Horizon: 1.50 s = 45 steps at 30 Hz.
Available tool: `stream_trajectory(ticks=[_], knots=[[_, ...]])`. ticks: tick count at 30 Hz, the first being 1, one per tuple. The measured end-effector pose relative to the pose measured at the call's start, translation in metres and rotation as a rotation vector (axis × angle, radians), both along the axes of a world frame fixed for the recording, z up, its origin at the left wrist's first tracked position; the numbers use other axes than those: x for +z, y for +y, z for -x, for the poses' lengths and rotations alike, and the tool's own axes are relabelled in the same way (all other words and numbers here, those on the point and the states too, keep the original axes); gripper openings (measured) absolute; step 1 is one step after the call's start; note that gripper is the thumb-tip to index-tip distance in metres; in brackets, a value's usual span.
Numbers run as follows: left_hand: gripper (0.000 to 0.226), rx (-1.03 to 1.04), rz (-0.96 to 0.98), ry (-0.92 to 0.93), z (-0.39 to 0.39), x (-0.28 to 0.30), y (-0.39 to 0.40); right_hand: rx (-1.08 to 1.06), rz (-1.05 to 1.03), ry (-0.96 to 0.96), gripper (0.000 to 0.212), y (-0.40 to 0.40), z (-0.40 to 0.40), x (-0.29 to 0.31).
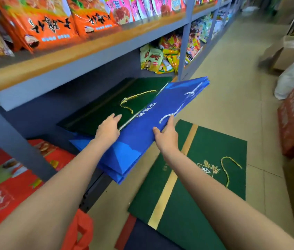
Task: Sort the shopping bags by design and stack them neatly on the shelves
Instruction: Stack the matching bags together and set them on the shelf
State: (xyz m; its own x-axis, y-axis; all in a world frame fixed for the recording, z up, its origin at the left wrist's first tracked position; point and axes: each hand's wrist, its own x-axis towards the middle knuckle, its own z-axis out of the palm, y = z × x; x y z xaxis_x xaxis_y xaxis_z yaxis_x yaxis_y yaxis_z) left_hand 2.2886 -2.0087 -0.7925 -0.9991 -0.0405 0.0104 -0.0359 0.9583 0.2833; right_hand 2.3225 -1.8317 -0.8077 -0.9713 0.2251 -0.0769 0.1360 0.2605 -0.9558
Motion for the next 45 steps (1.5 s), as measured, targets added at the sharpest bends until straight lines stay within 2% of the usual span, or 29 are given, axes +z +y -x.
stream_trajectory(ticks=[3,5,7,9,12,15,17,20,23,26,28,31,35,38,40,43,44,45], knots=[[0.043,-0.063,-0.267,-0.125,-0.007,0.003,0.000,0.100,-0.063,-0.086,0.085,-0.010,0.032,-0.001],[0.055,-0.203,-0.361,-0.287,-0.023,0.001,0.006,0.138,-0.053,-0.167,0.087,0.000,0.045,-0.006],[0.084,-0.265,-0.182,-0.426,-0.038,-0.007,0.014,0.189,-0.009,-0.246,0.079,0.010,0.042,-0.012],[0.098,-0.257,0.039,-0.486,-0.049,-0.017,0.024,0.229,-0.050,-0.205,0.077,0.015,0.031,-0.024],[0.100,-0.217,0.133,-0.459,-0.056,-0.027,0.041,0.260,-0.126,-0.108,0.079,0.012,0.014,-0.032],[0.093,-0.187,0.137,-0.456,-0.051,-0.030,0.049,0.231,-0.123,-0.041,0.064,0.014,0.017,-0.030],[0.086,-0.177,0.147,-0.425,-0.045,-0.028,0.050,0.162,0.003,-0.056,0.056,0.016,0.025,-0.028],[0.075,-0.156,0.140,-0.347,-0.041,-0.028,0.049,0.079,0.369,-0.118,0.048,0.007,0.037,-0.030],[0.067,-0.153,0.146,-0.275,-0.041,-0.031,0.046,0.108,0.372,-0.119,0.067,-0.016,0.045,-0.037],[0.057,-0.165,0.271,-0.100,-0.032,-0.038,0.036,0.066,0.330,-0.084,0.087,-0.033,0.053,-0.041],[0.053,-0.175,0.316,-0.018,-0.022,-0.042,0.035,0.078,0.335,-0.093,0.085,-0.032,0.061,-0.038],[0.050,-0.189,0.295,0.030,-0.003,-0.049,0.045,0.147,0.375,-0.092,0.061,-0.015,0.065,-0.029],[0.049,-0.226,0.407,0.099,0.021,-0.061,0.060,0.266,0.233,-0.172,0.051,0.014,0.058,-0.029],[0.051,-0.224,0.487,0.088,0.021,-0.064,0.069,0.194,0.135,-0.227,0.044,0.052,0.046,-0.044],[0.059,-0.289,0.502,0.147,0.011,-0.064,0.073,0.136,0.033,-0.297,0.040,0.084,0.026,-0.053],[0.063,-0.566,0.396,0.404,-0.029,-0.086,0.085,0.051,-0.160,-0.457,0.048,0.137,-0.015,-0.082],[0.062,-0.622,0.322,0.422,-0.045,-0.098,0.087,0.029,-0.257,-0.515,0.053,0.152,-0.030,-0.094],[0.063,-0.640,0.272,0.305,-0.062,-0.108,0.090,0.014,-0.361,-0.571,0.060,0.166,-0.046,-0.106]])
